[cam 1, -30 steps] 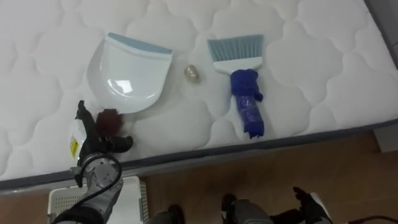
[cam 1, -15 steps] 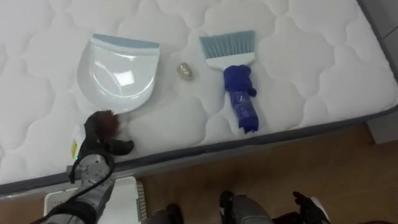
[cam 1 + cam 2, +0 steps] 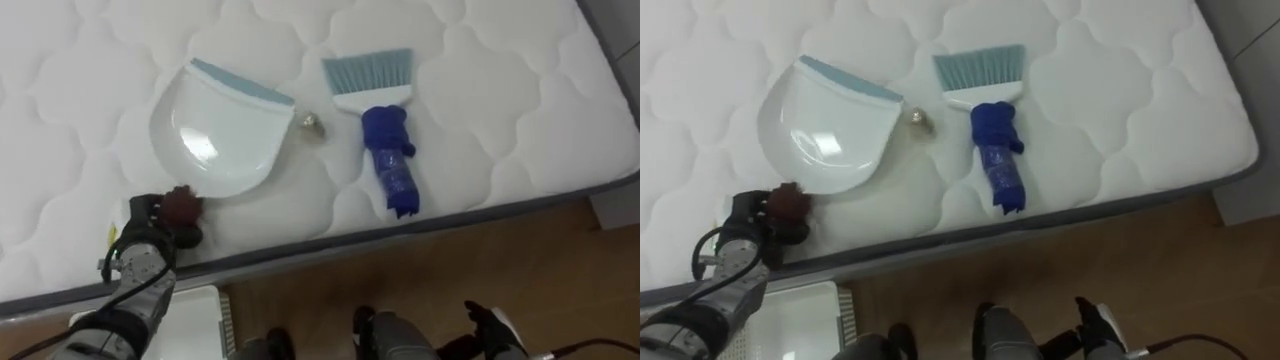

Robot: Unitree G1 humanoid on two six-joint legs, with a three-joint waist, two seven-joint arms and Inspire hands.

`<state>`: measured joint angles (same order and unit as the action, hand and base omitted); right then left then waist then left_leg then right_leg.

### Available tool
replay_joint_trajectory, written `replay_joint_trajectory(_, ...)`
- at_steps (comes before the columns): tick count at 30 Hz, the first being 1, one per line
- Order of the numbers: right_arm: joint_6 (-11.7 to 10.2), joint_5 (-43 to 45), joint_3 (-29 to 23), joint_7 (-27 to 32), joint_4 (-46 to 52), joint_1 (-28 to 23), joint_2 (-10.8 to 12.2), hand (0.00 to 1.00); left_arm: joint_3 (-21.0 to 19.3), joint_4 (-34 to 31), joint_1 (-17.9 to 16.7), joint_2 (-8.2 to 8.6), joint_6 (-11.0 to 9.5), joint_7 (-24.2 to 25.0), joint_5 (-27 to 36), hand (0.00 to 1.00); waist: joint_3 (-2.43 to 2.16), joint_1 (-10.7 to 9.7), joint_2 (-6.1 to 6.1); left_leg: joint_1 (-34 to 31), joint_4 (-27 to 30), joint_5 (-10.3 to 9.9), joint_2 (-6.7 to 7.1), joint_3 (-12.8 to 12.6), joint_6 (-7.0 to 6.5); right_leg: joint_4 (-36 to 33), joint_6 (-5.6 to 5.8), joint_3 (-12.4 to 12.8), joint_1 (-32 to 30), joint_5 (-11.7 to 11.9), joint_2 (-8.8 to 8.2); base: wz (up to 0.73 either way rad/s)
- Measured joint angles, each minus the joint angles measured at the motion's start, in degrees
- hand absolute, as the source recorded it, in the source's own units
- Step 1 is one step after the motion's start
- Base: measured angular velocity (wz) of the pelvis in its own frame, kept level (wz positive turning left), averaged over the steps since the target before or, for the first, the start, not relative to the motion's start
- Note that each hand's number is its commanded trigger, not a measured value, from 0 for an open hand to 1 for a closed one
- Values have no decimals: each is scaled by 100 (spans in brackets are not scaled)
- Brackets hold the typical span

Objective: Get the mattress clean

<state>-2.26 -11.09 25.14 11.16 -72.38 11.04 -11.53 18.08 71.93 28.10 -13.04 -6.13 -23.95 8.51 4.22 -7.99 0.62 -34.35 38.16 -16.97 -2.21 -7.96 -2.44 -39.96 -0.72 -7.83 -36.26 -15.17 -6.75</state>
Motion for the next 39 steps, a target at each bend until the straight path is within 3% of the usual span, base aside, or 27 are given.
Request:
replay_joint_trajectory(10,168,-36,4,29,117,-39,-16,0,-11,20,92,7,217,327,-47,100,-2,15,-11,2,115,-92,-23,-56,-15,-76,12,13,10,-86,-1,0)
replay_joint_trajectory(18,180,-66,-7,88,123,-96,-8,0,-45,22,78,23,257,352,-730,100,-12,45,3,22,117,-91,-44,-72,-14,-76,6,-8,24,-81,8,-1)
replay_joint_trajectory(22,79,-124,-12,86,112,-141,-23,0,-217,21,26,15,236,292,-1265,100,-15,58,9,83,96,-91,-62,-132,-14,-78,-1,8,46,-77,5,-7)
replay_joint_trajectory(29,-63,-755,-187,81,106,-211,-69,0,-206,17,-24,-169,173,-83,-1886,100,-29,43,51,73,113,-94,-106,-159,-3,-79,-23,39,16,-65,42,-3)
replay_joint_trajectory(32,-91,-1594,-568,87,105,-286,-198,0,-210,0,-156,-257,86,-542,-2336,100,-85,57,160,66,161,-95,-103,-163,-4,-120,-22,40,14,-60,27,0)
replay_joint_trajectory(39,-143,-2837,-1284,144,82,-228,-224,0,-207,-7,-308,-449,77,-1132,-3117,100,-94,67,173,109,149,-90,-94,-233,-1,-186,-28,81,-1,-64,-2,-1)
